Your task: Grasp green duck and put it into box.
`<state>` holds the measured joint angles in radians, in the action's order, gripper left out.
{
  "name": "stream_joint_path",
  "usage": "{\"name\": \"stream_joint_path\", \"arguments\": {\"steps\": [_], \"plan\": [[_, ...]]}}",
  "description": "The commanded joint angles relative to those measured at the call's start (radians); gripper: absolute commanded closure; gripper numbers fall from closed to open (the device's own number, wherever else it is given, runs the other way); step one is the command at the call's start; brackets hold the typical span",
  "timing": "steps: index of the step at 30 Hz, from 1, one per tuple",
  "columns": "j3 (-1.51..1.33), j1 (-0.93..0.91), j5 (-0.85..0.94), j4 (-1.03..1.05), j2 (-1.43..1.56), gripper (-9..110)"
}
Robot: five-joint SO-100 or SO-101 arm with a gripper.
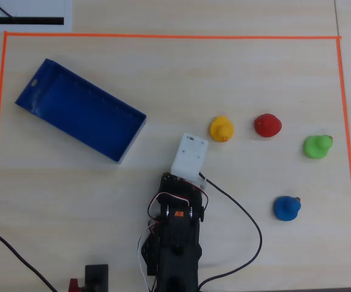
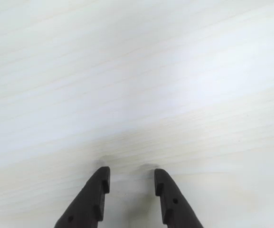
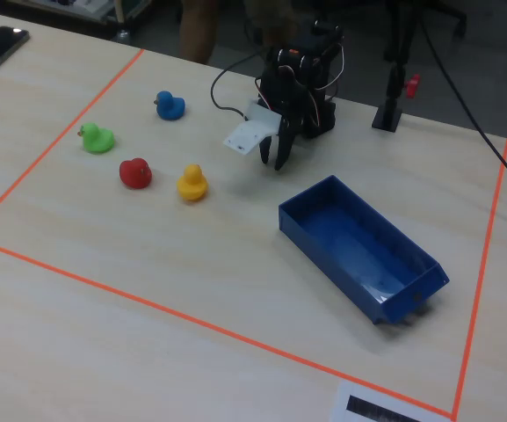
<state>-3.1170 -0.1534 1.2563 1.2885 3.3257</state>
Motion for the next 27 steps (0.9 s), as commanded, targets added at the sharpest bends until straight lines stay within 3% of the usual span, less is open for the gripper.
{"name": "stream_joint_path", "arguments": {"steps": [1,5,9,16,27], "plan": [[0.006,-0.005,-0.006,0.017,-0.015,92],[0.006,-0.025,-0.011,-0.003,-0.015,100],[0.077,-0.160,0.075,-0.160,-0.115,93],[0.640,-0.399,0.199,-0.318,-0.634,83],[1.296,-0.779,0.314,-0.583,-1.147,66]]}}
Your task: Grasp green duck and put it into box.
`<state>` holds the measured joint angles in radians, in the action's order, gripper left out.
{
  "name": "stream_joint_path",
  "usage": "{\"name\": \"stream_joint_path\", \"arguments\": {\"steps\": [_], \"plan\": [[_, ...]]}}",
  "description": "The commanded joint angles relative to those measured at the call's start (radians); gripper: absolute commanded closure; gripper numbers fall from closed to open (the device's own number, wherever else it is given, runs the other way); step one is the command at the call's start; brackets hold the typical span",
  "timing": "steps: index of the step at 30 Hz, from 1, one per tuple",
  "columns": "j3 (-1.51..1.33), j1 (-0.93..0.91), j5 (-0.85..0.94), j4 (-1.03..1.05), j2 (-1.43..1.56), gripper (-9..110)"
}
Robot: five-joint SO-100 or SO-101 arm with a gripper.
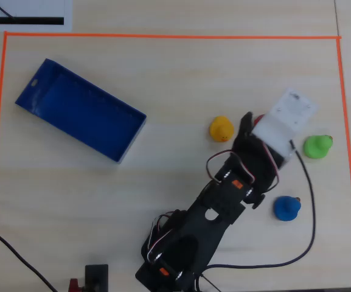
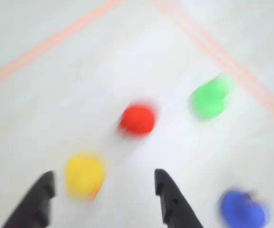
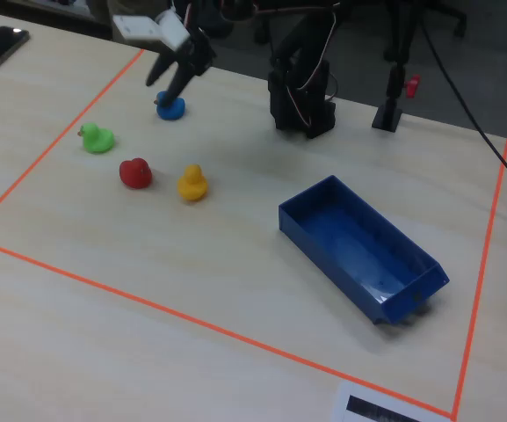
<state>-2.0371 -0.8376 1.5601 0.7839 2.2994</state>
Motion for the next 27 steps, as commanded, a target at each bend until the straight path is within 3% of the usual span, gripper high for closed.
{"name": "stream_joint_path", "arguments": {"steps": [1,12,27], "plan": [[0.244,-0.121,0.011,-0.104,-0.160,65],[0.178,-0.301,0.078,-0.673,-0.528,59],[-0.002,-0.310,0.086,-0.784,-0.666,59]]}}
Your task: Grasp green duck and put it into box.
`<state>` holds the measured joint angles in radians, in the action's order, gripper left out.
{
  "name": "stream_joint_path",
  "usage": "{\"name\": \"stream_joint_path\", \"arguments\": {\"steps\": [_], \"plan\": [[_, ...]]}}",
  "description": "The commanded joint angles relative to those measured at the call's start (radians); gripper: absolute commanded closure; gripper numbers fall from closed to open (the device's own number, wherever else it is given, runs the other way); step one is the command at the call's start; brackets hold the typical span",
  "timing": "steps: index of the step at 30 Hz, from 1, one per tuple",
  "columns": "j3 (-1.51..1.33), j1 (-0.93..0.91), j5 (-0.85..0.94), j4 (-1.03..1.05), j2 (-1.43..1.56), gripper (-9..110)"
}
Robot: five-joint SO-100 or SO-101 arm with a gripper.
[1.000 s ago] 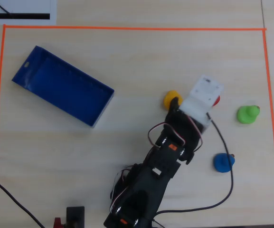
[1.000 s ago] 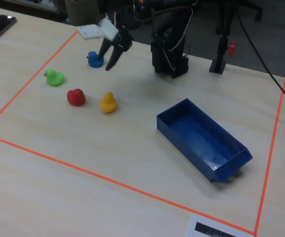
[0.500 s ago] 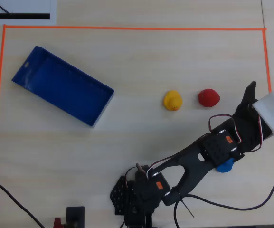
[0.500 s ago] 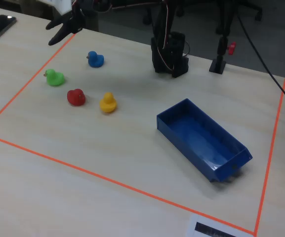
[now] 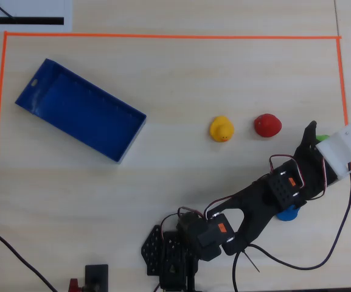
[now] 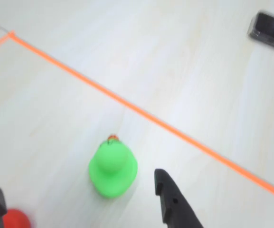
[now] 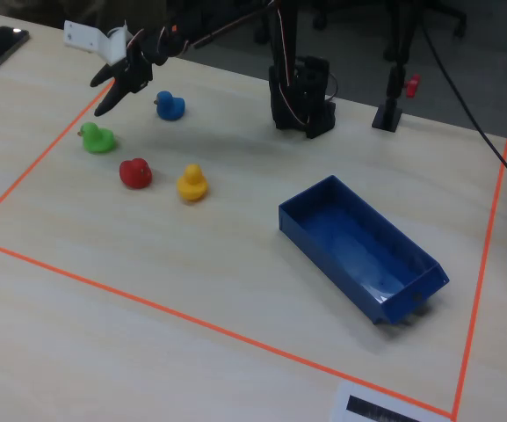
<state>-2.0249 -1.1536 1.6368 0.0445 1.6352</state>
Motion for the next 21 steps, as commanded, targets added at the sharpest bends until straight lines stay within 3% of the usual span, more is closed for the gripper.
{"name": "stream_joint_path", "arguments": {"steps": [1,21], "plan": [[-0.017,0.006,0.011,-0.044,-0.012,59],[0.213,-0.006,-0.020,-0.052,-0.224,59]]}}
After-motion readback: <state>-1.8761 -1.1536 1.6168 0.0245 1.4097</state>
